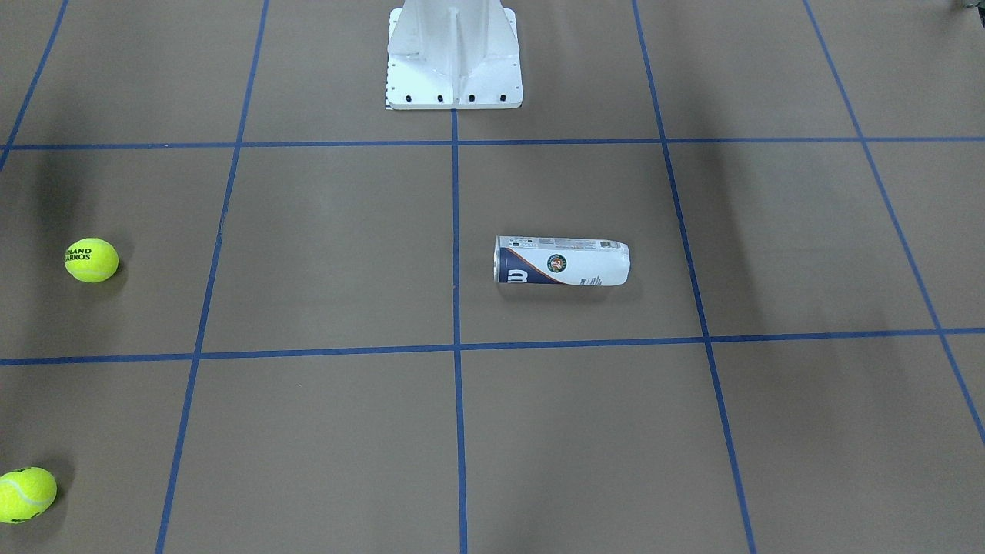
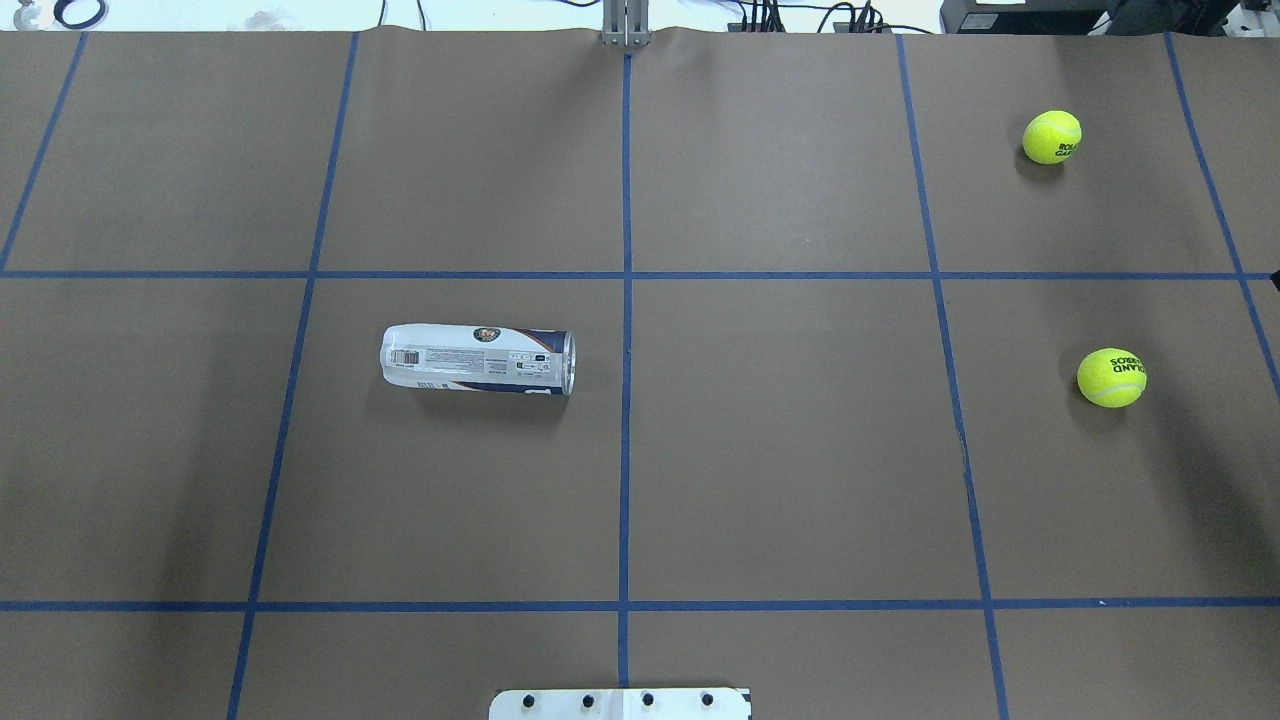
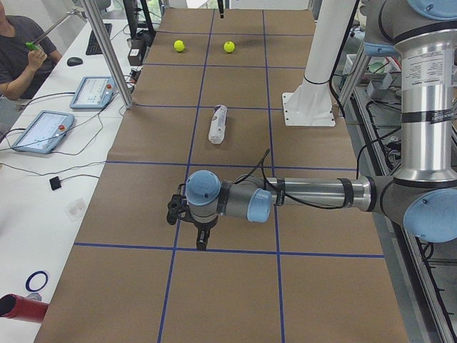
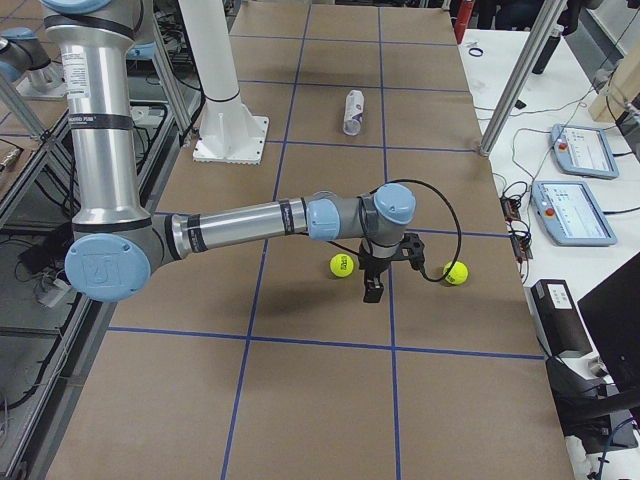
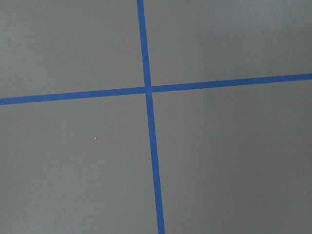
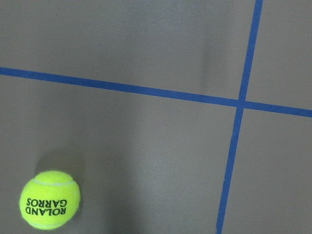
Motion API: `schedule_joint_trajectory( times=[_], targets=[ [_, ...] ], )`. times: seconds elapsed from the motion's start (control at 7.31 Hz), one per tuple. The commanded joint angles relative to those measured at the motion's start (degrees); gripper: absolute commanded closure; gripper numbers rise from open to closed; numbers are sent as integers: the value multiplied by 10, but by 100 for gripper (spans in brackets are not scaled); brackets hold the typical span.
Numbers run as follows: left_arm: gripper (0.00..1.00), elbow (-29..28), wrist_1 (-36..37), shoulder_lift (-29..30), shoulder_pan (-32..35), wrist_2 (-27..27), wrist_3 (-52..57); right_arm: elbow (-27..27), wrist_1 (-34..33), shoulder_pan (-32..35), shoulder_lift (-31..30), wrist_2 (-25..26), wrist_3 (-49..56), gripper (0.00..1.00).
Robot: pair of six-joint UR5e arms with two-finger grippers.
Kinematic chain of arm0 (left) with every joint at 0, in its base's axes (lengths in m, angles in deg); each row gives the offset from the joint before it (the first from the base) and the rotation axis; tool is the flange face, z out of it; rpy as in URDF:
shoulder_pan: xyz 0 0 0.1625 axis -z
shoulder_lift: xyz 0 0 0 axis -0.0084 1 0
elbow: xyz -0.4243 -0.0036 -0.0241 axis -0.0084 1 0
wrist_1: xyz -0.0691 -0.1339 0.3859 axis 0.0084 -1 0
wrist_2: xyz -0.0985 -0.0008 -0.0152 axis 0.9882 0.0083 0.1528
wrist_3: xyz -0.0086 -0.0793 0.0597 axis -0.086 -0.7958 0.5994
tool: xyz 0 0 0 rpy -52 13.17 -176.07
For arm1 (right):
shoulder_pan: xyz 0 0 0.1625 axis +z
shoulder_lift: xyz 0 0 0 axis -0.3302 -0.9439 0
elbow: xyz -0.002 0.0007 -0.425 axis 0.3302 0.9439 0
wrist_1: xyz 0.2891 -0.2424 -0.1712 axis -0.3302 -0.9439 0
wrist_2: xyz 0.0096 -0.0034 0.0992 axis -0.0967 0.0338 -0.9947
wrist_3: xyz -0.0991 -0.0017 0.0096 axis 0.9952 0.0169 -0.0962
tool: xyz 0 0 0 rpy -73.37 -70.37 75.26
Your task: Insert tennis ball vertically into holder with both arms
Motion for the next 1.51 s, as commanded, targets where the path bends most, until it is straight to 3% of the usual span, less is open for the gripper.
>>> schedule_joint_trajectory(
  times=[0.0, 1.37],
  targets=[
    [0, 0, -4, -2, 0, -6, 2, -6, 0, 1, -10, 1, 0, 0],
    [1, 15, -3, -6, -2, -5, -3, -7, 0, 1, -12, -4, -1, 0]
  ],
)
